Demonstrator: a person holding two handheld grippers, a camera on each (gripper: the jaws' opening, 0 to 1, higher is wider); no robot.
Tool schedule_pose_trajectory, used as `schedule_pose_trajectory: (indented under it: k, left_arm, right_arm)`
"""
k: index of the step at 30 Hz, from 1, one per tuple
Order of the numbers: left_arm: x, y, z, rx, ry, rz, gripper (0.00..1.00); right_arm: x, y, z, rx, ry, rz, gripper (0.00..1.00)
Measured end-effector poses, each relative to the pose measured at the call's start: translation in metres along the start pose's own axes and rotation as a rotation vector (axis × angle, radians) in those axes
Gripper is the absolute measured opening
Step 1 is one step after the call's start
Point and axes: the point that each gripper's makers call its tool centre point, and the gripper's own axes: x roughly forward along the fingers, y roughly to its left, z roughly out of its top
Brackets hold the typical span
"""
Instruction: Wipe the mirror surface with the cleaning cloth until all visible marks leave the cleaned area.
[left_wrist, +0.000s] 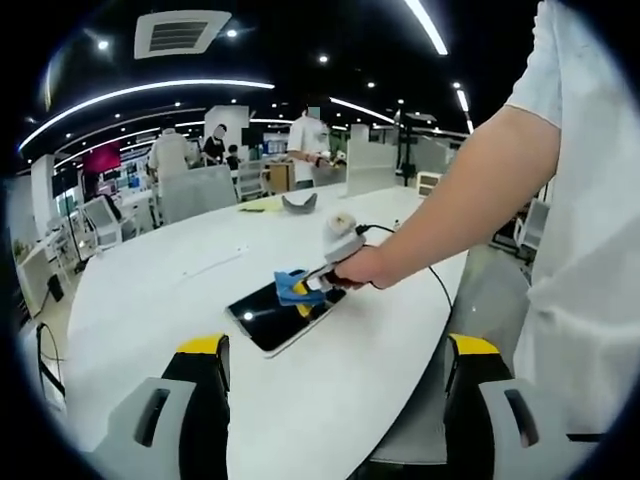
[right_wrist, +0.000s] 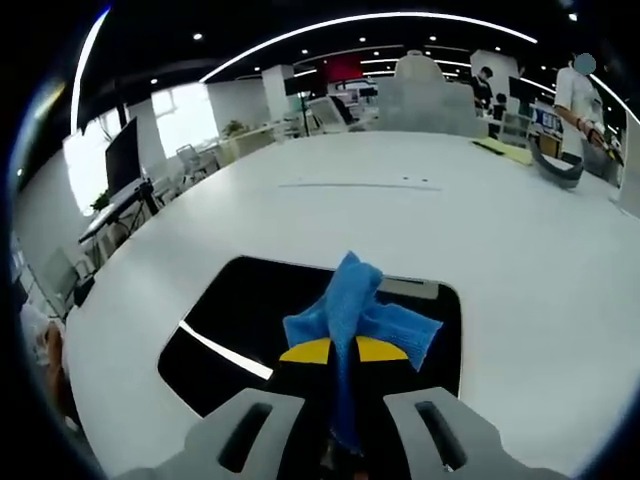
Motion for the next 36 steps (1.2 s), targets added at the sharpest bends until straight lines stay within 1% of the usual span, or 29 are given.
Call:
schedule_pose_trajectory:
  k: [11,21,27,30,33,36]
  left_arm:
    - [-0.009,0.006,-0.004,-0.001,-0.001,0.011,0.89]
    - [-0.019,0.015,-0.007,-0.011,-0.003,0.026,0.88]
    - [-0.025,0.015,-0.011,-0.013,-0.001,0.036,0.87]
    - [-0.027,0.015,-0.012,-0.018,0.001,0.036,0.87]
    - [-0.029,0.016,-0.013,-0.018,0.003,0.039,0.87]
    - [-0.031,0.017,-0.012,-0.015,0.002,0.038,0.87]
  right_arm:
    - [0.006,0.016,0.001,-0.011,0.007,0.019,0.02]
    - [0.013,0.040,0.003,-0.044,0.016,0.053,0.02]
    - [0.016,0.051,0.003,-0.064,0.022,0.072,0.02]
    - [0.016,0.055,0.003,-0.073,0.029,0.081,0.02]
    - [0.021,0.057,0.003,-0.092,0.039,0.095,0.02]
    - [0.023,0.058,0.003,-0.101,0.037,0.089,0.02]
